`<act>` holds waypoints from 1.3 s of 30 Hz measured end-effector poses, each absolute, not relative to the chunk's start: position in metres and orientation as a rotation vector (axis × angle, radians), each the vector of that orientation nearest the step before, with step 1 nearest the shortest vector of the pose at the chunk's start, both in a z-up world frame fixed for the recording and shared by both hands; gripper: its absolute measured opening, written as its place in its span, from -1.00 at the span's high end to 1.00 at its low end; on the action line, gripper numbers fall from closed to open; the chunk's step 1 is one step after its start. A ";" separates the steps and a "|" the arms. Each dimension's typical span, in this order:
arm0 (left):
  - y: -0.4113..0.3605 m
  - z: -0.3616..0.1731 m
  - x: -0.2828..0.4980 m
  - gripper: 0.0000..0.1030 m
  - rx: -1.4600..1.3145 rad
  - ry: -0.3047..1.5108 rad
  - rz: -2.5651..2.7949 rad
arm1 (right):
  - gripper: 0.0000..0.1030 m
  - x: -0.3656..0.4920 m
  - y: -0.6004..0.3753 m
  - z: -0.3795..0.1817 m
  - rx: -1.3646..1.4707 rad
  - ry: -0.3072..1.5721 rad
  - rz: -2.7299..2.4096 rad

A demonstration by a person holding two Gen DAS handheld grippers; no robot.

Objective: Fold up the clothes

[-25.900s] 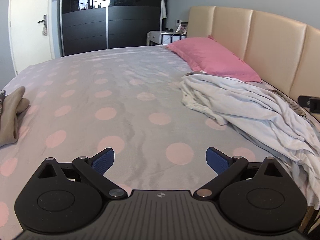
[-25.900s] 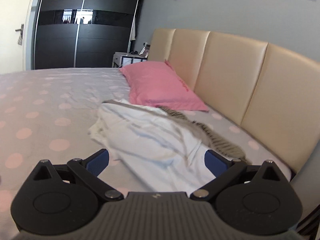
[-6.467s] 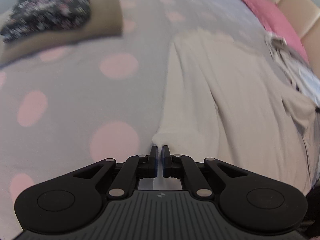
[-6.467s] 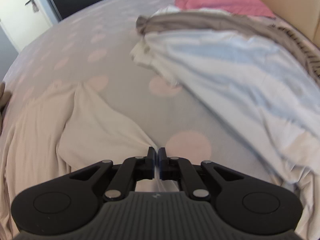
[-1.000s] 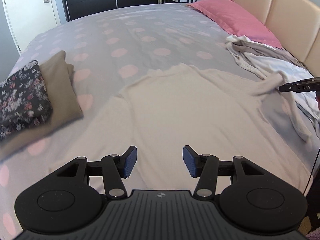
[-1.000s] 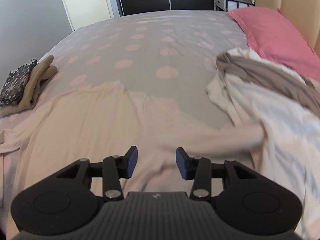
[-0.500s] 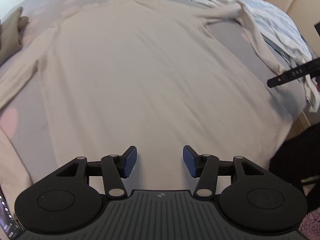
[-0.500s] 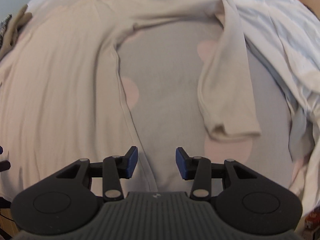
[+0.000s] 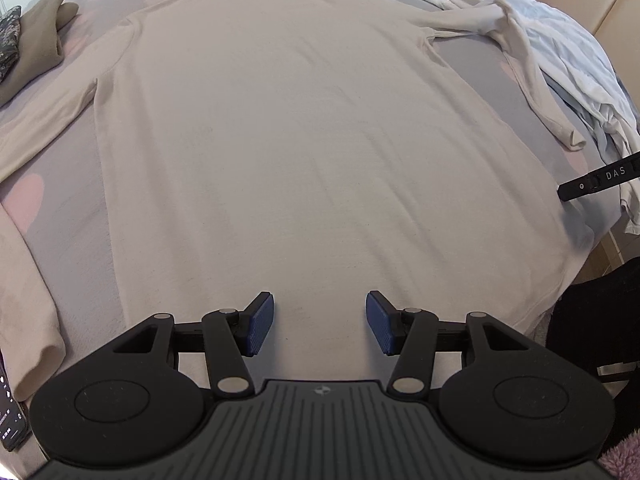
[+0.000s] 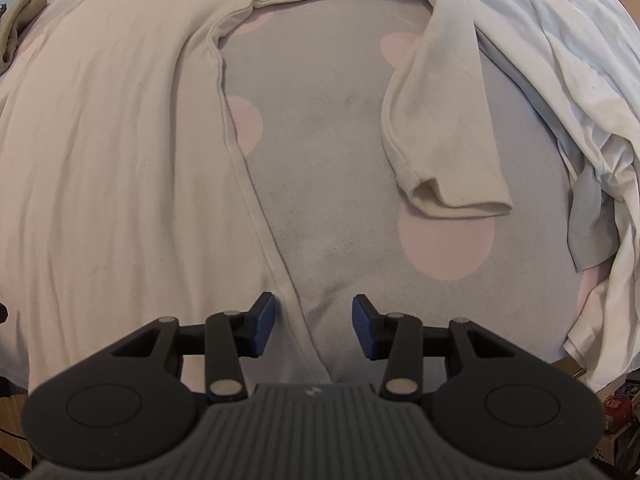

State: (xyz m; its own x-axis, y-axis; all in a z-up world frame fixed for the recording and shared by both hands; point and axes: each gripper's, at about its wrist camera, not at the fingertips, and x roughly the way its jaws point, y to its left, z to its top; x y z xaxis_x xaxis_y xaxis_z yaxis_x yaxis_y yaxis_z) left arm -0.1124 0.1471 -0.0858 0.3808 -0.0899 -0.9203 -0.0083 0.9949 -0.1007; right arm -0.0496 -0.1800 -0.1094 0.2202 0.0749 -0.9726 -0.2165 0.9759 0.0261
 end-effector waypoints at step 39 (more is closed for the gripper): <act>0.151 -0.104 -0.107 0.04 -0.073 1.235 0.010 | 0.37 -0.098 -0.208 -0.096 -0.021 1.400 0.230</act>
